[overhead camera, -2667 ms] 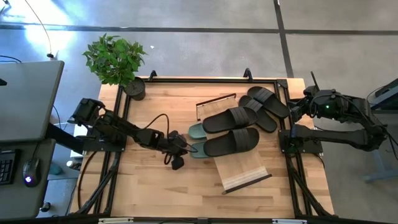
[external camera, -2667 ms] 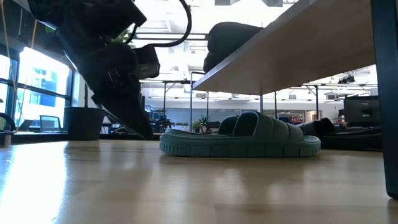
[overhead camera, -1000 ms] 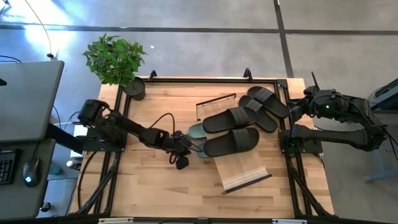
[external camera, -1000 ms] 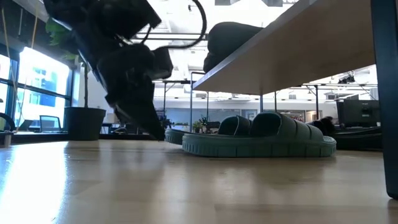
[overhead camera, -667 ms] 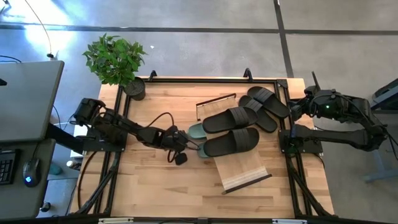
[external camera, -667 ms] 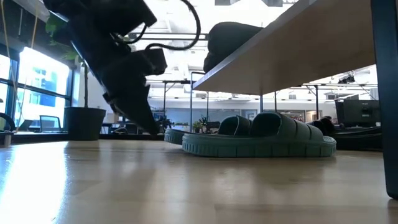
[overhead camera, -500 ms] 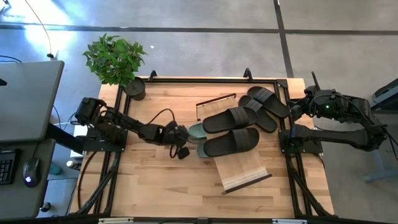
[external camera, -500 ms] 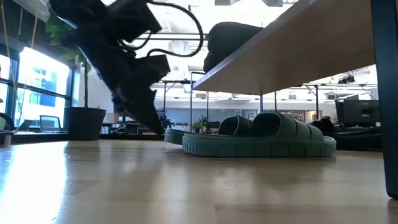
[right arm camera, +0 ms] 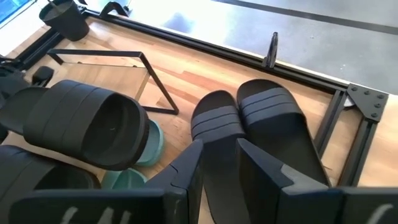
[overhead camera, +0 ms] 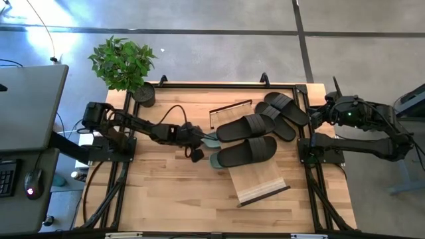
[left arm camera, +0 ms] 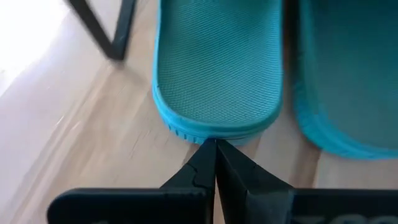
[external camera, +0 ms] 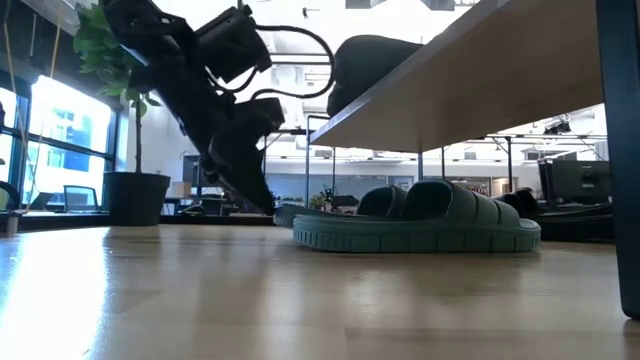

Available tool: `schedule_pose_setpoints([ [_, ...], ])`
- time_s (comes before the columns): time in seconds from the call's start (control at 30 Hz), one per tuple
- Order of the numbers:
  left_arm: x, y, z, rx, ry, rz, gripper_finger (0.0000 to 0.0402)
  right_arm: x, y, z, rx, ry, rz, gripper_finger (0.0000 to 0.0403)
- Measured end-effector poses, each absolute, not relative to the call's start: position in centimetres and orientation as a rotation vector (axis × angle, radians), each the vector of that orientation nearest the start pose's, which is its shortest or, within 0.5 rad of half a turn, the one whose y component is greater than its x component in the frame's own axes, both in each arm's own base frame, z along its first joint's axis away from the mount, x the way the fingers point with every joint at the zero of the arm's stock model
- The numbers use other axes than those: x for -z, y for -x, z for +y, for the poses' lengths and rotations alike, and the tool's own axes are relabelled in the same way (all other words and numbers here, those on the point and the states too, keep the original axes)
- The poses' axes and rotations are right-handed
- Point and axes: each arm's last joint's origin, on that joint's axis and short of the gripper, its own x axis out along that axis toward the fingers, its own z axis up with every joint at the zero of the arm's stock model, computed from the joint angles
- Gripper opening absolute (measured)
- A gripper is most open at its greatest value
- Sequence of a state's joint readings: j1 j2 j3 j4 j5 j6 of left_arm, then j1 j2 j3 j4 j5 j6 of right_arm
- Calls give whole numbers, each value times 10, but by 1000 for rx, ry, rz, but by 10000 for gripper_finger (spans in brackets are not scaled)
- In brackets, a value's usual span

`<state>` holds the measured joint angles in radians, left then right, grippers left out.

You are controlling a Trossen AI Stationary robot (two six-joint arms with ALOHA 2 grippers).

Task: Pick and place slides into the shelf
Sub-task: Adjust the pair of green slides under the shelf, then put the black slides under the shelf

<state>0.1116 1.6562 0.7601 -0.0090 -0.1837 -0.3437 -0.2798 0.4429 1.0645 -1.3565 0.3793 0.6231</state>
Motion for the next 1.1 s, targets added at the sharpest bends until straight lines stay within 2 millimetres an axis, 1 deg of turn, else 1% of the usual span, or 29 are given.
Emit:
schedule_pose_setpoints([
  [0.13, -138, -301, 39, -420, 286, 829, 1, -344, -12, -15, 853, -526, 531, 87],
  [0.37, -133, -294, 38, -438, 279, 914, 1, -344, -12, -15, 851, -526, 532, 87],
  [0.57, -131, -292, 35, -377, 396, 961, 1, -344, -12, -14, 831, -537, 538, 87],
  [0.7, -135, -292, 32, -299, 465, 960, 1, -344, -13, -13, 791, -564, 548, 87],
  [0.83, -146, -290, 31, -277, 487, 923, 1, -344, -12, -11, 743, -600, 546, 87],
  [0.97, -156, -289, 31, -269, 487, 884, 1, -347, -1, -7, 682, -615, 434, 87],
  [1.1, -165, -288, 31, -269, 504, 845, 1, -346, 25, 0, 648, -571, 300, 87],
])
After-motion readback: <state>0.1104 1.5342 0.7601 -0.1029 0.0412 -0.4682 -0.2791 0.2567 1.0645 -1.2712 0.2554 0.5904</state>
